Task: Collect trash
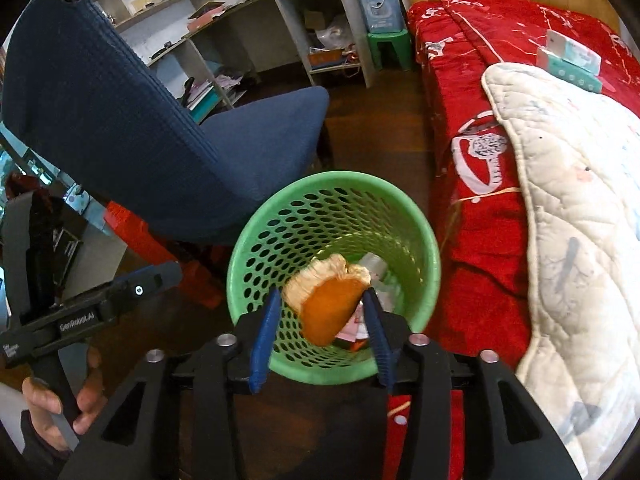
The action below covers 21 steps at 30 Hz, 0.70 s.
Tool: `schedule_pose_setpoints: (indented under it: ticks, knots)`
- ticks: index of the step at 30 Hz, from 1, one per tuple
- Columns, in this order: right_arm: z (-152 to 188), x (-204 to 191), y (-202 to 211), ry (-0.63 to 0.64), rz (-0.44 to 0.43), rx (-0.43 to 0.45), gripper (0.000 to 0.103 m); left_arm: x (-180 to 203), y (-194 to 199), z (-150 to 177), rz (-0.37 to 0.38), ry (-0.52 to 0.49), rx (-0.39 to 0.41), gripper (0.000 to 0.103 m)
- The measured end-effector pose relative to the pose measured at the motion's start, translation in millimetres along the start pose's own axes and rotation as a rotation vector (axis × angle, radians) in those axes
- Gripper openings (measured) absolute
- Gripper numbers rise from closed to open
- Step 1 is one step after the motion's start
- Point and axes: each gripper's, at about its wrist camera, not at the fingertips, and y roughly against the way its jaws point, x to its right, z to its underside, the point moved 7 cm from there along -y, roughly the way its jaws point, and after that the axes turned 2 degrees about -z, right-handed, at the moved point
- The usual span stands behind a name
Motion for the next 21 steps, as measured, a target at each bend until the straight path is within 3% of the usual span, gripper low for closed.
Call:
schedule_pose_setpoints:
  ticks: [9, 21]
  knots:
    - [8, 5, 13, -0.022, 0.006, 0.023, 0.059, 10, 6, 3, 0.016, -0.010, 0.013, 0.074]
    - [26, 48, 73, -0.060, 0.155, 0.133, 0.085, 71, 9, 11, 0.055, -0.137, 0.026, 0.076]
